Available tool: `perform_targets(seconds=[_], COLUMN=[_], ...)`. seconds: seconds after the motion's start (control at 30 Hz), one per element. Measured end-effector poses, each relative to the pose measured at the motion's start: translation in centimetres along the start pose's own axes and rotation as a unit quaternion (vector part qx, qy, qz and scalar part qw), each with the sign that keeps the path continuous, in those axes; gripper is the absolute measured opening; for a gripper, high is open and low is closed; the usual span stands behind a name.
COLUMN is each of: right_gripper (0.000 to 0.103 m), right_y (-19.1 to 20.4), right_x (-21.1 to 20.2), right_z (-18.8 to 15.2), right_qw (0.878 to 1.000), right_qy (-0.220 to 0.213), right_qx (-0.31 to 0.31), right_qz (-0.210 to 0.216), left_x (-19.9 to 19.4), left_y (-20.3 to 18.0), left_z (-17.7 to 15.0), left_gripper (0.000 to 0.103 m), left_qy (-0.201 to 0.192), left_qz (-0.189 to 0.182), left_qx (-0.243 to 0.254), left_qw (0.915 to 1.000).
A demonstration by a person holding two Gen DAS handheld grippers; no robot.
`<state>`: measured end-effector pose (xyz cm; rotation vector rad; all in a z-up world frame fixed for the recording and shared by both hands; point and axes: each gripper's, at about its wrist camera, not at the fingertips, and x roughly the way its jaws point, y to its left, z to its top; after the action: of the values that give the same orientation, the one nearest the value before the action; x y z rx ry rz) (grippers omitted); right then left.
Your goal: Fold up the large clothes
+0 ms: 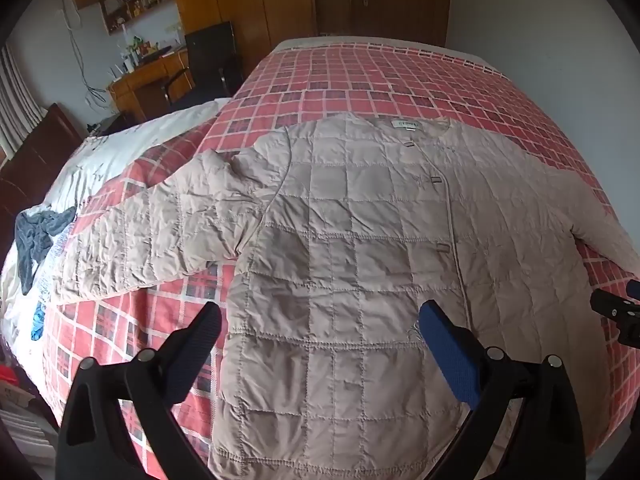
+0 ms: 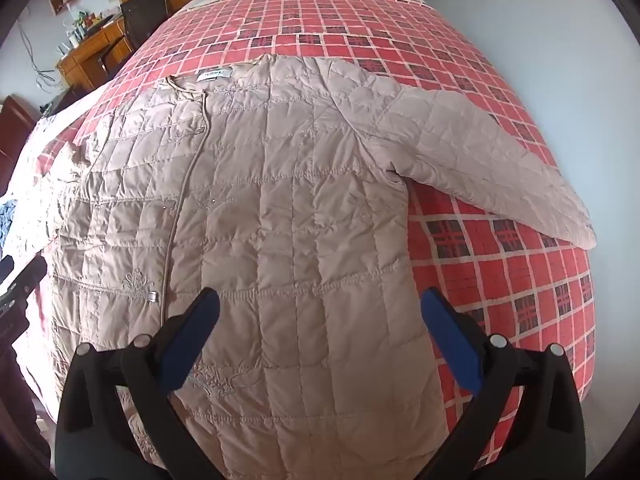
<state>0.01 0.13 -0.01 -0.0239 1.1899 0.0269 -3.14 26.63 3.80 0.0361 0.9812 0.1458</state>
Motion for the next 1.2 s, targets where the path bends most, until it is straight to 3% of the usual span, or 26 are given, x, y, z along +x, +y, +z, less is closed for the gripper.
perform_targets(seconds=[1.2], right_gripper=[0.100], right_y=[-0.09], right_x=[0.13], right_z=[0.60], right_qw=[1.000], right_qy=[-0.012], right_qx=[-0.002], right_qz=[0.001], left_x=[-0.47], left_y=[-0.38], left_z=[0.24], left_gripper=[0.099], left_qy=[-0.012], left_qz=[0.023], left_qx=[0.012], left_qw=[0.9996])
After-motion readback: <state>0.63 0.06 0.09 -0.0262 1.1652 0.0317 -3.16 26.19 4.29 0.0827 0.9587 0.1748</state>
